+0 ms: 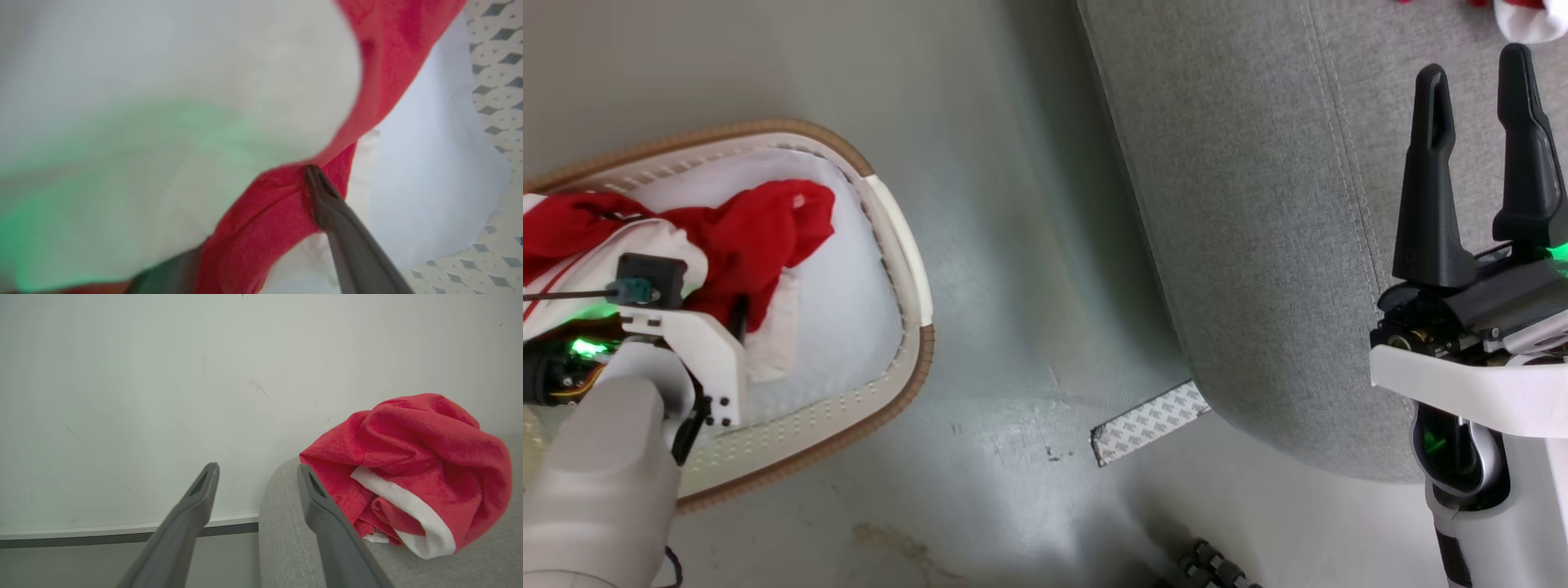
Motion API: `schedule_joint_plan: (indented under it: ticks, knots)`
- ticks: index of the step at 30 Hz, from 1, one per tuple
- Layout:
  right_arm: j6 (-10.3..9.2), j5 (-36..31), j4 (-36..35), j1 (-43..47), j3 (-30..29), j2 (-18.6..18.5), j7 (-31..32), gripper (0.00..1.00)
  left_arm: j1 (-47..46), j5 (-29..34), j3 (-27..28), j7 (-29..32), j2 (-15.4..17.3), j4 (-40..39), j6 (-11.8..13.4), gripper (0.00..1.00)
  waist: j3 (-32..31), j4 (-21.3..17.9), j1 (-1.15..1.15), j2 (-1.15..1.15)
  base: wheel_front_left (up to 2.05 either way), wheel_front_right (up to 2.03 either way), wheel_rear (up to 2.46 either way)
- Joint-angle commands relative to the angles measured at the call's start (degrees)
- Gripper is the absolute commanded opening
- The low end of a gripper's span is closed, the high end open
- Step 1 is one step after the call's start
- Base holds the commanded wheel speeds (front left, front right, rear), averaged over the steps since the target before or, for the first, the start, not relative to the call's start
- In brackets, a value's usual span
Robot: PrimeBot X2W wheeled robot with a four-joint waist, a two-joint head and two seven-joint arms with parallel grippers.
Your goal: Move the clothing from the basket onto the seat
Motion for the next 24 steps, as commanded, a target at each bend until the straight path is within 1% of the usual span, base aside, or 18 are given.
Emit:
schedule_joint_plan:
  ticks: [1,6,8,9,11,16,19,24]
  knots:
    - [-0.13,0.6,-0.3,-1.0,0.2,0.3,0.0,1.00,-0.4,1.1,-0.5,0.9,0.6,0.6,-0.1,1.00,1.1,-0.7,0.00,0.00,0.00,0.00,0.00]
    - [-0.13,0.8,-0.4,-1.0,0.6,0.4,0.0,1.00,-0.2,0.8,-2.0,5.3,0.5,2.1,-0.3,1.00,2.0,-0.8,0.00,0.00,0.00,0.00,0.00]
    - [-0.13,1.1,-0.4,-1.1,0.5,0.5,0.0,1.00,-0.1,0.4,-2.3,6.5,0.4,2.4,-0.4,0.43,2.1,-0.6,0.00,0.00,0.00,0.00,0.00]
    - [-0.13,1.2,-0.3,-1.1,0.5,0.5,0.0,1.00,-0.1,0.2,-2.4,6.8,0.4,2.5,-0.4,0.00,2.0,-0.6,0.00,0.00,0.00,0.00,0.00]
    - [-0.13,1.2,0.0,-1.2,0.6,0.5,0.0,1.00,0.0,-0.1,-2.6,6.2,0.4,2.5,-0.5,0.00,1.7,-0.5,0.00,0.00,0.00,0.00,0.00]
    - [-0.13,0.6,0.6,-1.5,0.7,0.5,0.0,1.00,0.3,-0.7,-2.5,2.4,0.4,2.1,-0.4,0.00,-0.3,-0.2,0.00,0.00,0.00,0.00,0.00]
    - [-0.13,0.0,0.8,-1.3,0.5,0.4,0.0,1.00,1.4,-1.6,-2.2,0.5,-0.6,2.1,-0.4,0.00,-3.0,0.5,0.00,0.00,0.00,0.00,0.00]
    - [-0.13,-1.7,2.0,0.0,0.2,0.4,0.0,1.00,3.9,-3.6,-1.7,-3.7,-3.1,2.2,-0.4,0.00,-9.8,2.4,0.00,0.00,0.00,0.00,0.00]
